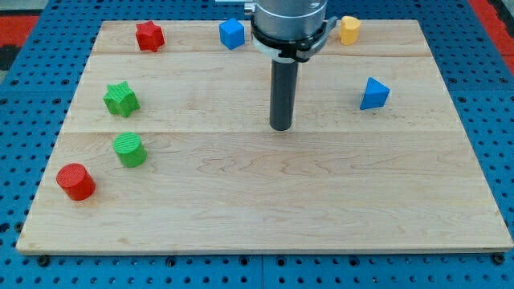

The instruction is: Move the hexagon close to the red circle

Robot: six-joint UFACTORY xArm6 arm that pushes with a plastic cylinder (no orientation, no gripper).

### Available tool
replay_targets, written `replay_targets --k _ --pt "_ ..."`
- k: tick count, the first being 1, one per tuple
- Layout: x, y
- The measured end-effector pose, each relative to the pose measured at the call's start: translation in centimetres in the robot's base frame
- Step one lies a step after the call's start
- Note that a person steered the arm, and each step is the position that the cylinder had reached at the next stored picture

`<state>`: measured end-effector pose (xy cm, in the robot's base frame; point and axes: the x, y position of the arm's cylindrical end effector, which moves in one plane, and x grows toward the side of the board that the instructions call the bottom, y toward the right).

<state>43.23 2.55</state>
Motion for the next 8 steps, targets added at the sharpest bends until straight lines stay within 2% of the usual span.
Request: replay_targets --k 3,4,5,6,8 --pt "-4.7 2.3" --pt "-7.5 7.8" --pt "-11.6 6.3" --pt "-11.7 2.7" --pt "-9.3 -12.1"
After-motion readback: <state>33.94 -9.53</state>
